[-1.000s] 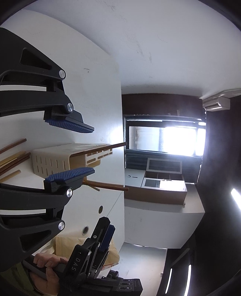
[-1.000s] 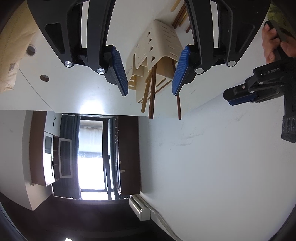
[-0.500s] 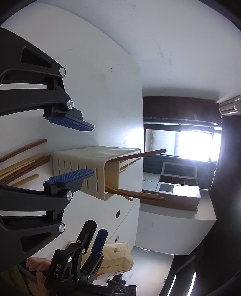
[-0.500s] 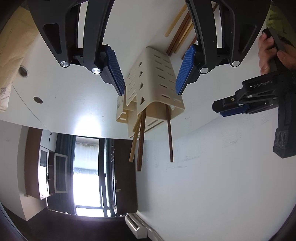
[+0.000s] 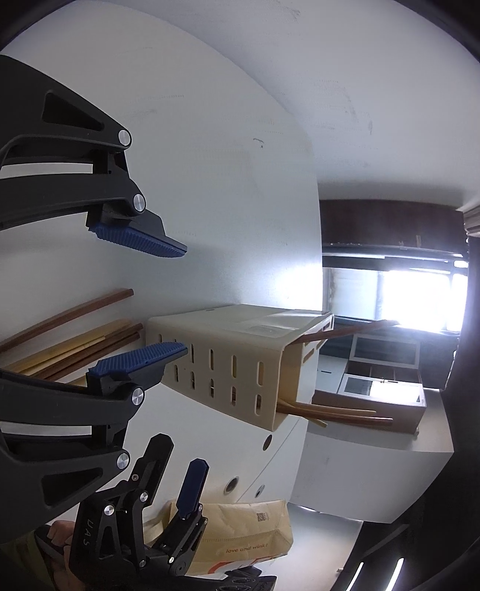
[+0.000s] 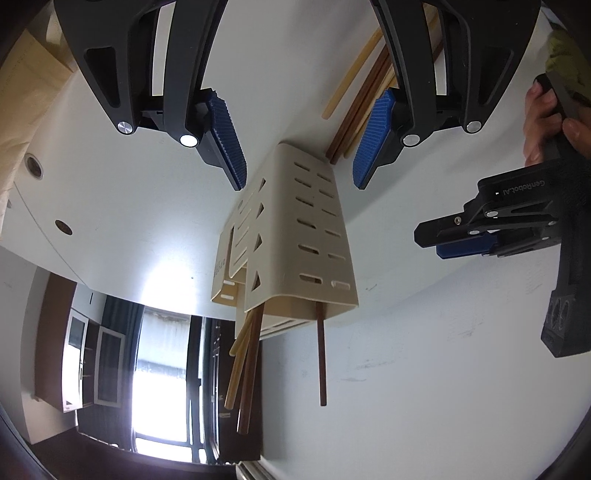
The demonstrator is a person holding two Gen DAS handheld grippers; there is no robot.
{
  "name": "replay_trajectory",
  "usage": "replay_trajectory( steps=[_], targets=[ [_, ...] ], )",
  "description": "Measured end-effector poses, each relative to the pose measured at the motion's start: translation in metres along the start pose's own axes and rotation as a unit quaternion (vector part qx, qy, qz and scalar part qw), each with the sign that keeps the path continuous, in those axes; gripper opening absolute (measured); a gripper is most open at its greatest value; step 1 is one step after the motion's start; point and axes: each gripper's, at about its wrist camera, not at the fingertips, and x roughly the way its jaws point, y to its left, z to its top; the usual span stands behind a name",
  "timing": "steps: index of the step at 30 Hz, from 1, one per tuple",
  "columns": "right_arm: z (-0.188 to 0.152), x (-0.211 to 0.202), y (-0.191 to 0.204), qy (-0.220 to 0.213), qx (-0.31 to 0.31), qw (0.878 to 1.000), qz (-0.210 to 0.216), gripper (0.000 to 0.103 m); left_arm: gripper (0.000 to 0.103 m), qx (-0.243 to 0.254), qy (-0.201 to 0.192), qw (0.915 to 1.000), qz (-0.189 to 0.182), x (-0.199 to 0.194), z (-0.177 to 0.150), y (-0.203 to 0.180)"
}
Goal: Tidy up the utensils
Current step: 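Lower the right tool to the chopstick pile and close on a light chopstick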
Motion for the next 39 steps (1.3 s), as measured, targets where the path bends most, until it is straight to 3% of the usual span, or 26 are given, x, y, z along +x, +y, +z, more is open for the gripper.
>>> replay_trajectory(
  steps=[9,22,28,39],
  targets=[
    [-0.015,0.032,0.011,0.065,0.002,0.998,0.016,0.06,0.048,0.008,0.035,0.9992,0.016,0.022,-0.011,0.003],
    [-0.035,0.061,0.012,0.124,0.0,0.992,0.01,0.06,0.048,-0.016,0.072,0.9972,0.013,0.041,-0.018,0.016],
    [-0.041,0.071,0.014,0.136,0.001,0.991,0.008,0.06,0.048,-0.008,0.097,0.9951,0.02,0.055,-0.025,0.015],
    [-0.046,0.081,0.021,0.152,-0.004,0.988,0.012,0.049,0.048,0.01,0.128,0.9914,0.024,0.075,-0.034,0.008]
  ],
)
